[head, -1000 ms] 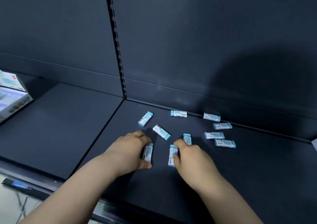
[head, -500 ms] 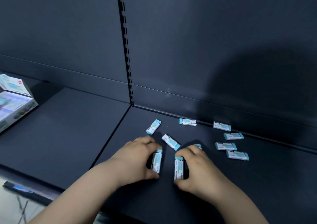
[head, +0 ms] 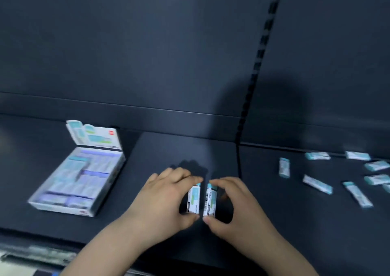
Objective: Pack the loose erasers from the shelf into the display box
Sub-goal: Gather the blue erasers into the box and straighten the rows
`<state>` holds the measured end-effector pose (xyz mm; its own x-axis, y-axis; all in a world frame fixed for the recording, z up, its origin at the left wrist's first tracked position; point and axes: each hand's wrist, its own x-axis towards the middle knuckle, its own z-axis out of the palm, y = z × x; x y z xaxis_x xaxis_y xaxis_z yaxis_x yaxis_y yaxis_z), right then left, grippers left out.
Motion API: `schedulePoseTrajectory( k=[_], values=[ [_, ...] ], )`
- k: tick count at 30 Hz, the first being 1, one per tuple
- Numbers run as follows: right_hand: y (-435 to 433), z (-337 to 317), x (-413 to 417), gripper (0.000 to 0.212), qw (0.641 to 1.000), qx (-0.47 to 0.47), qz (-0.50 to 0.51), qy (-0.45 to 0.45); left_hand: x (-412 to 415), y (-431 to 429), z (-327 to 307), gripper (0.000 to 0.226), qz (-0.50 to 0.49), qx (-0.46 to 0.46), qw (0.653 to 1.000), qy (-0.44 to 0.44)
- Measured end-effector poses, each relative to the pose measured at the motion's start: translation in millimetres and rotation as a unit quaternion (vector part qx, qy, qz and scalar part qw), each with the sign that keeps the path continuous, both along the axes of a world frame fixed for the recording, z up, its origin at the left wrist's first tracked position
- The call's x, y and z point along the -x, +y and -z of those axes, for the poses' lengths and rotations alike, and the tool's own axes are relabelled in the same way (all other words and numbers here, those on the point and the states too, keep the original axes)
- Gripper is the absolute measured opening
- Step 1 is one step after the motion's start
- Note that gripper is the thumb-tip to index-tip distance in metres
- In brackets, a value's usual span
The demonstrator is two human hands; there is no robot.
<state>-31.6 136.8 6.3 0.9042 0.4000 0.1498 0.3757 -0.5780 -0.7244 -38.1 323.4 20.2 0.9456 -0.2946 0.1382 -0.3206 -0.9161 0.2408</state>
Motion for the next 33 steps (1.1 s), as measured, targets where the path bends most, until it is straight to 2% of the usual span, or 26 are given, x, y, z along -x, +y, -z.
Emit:
schedulePoseTrajectory(
  k=[6, 9, 16, 19, 25, 28, 33],
  values=[
    [81.8, -6.1, 19.6, 0.055, 1.000, 0.007, -0.023, 0.005, 19.3, 85.0, -8.4, 0.070, -0.020, 0.016, 1.000, -0.009],
    [98.4, 0.9, 21.6, 0.050, 1.000, -0.004, -0.020, 0.016, 26.1, 98.7, -3.3, 0.068, -0.019, 0.014, 1.000, 0.007],
    [122.7, -1.3, 15.1, 0.057, 0.999, -0.009, -0.033, 0.025, 43.2, 123.9, -5.0, 0.060, -0.050, 0.004, 0.999, -0.005],
    [139.6, -8.4, 8.3, 0.064, 0.999, -0.001, -0.040, 0.036, 44.1, 153.5, -17.1, 0.063, -0.089, -0.022, 0.996, -0.020],
    [187.4, -24.6, -11.7, 0.057, 0.996, 0.053, -0.065, -0.005, 46.5, 227.2, -29.1, 0.064, -0.197, -0.040, 0.979, 0.016],
    [217.8, -35.9, -28.8, 0.058, 0.993, 0.091, -0.076, -0.017, 32.7, 254.5, -34.3, 0.067, -0.175, -0.062, 0.982, 0.024],
    [271.7, -39.2, -58.6, 0.058, 0.986, 0.135, -0.096, -0.002, -9.2, 272.9, -36.4, 0.068, -0.098, -0.045, 0.994, 0.035]
  ],
)
